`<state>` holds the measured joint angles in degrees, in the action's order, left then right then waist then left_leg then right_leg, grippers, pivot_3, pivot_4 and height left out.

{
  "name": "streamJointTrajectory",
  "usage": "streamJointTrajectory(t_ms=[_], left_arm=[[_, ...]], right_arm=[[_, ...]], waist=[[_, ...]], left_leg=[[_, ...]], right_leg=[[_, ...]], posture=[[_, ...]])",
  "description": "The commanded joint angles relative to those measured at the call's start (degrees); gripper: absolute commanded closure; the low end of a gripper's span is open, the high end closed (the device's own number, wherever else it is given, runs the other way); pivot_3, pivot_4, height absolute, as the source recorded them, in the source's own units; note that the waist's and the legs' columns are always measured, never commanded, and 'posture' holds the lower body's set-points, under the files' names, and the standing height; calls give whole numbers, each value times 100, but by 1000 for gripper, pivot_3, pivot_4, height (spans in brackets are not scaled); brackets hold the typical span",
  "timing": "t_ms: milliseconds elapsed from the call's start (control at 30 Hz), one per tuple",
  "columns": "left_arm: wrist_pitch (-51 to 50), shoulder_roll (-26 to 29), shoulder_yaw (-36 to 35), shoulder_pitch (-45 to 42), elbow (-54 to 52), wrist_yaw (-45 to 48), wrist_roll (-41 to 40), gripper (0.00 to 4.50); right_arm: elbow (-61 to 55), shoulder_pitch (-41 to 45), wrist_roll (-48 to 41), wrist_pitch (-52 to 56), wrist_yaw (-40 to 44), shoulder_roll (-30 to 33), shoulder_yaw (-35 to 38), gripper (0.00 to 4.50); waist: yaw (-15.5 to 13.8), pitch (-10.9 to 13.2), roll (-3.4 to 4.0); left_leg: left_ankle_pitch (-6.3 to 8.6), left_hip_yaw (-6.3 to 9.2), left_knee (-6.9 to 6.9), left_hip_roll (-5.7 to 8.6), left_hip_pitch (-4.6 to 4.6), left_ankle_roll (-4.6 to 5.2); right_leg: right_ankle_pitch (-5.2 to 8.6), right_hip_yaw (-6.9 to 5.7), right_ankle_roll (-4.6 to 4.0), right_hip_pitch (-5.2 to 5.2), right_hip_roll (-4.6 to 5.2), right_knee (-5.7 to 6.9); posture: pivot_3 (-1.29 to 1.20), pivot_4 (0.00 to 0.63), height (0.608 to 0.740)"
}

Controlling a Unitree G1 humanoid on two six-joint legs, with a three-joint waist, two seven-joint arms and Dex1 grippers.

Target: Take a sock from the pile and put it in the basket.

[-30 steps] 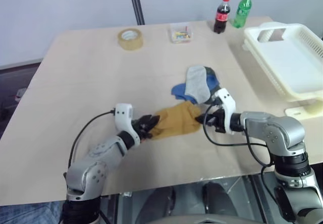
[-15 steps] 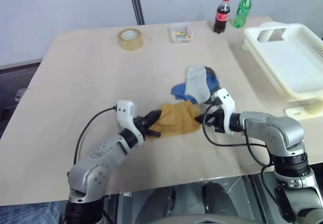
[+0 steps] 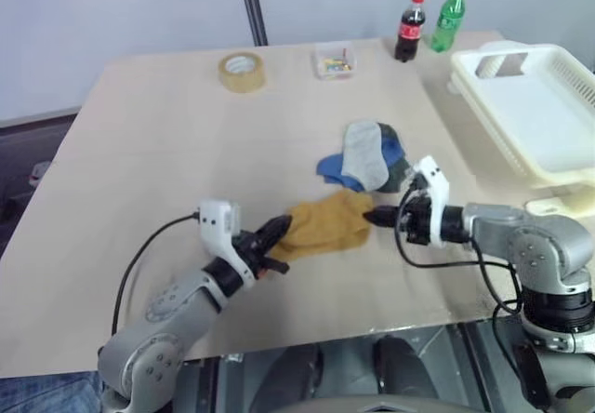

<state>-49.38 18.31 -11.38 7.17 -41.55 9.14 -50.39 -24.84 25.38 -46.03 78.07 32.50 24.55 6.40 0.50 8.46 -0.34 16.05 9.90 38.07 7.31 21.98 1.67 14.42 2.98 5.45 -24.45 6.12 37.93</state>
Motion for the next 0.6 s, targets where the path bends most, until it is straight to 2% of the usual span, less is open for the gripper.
streamJointTrajectory(t_ms=[33,367,600], left_arm=[[66,52,-134,100,-304,-124,-202,4437],[467,108,182,407,-193,-68,353,4437],[663,-74,105,584,-330,-148,259,4437]], right_arm=[[-281,-133,-365,83,114,151,185,4500],[23,-309,53,-363,-199,129,-432,4500],[144,-228,158,-565,-213,111,-550,4500]], waist=[[-3,0,0],[-8,0,0],[-18,0,-1]], left_leg=[[0,0,0,0,1,0],[1,-4,0,0,0,1],[1,-3,0,0,0,1]], right_leg=[[0,0,0,0,0,0],[0,2,0,0,1,-1],[0,2,0,1,1,-4]], posture=[[0,150,740],[0,150,740],[0,150,740]])
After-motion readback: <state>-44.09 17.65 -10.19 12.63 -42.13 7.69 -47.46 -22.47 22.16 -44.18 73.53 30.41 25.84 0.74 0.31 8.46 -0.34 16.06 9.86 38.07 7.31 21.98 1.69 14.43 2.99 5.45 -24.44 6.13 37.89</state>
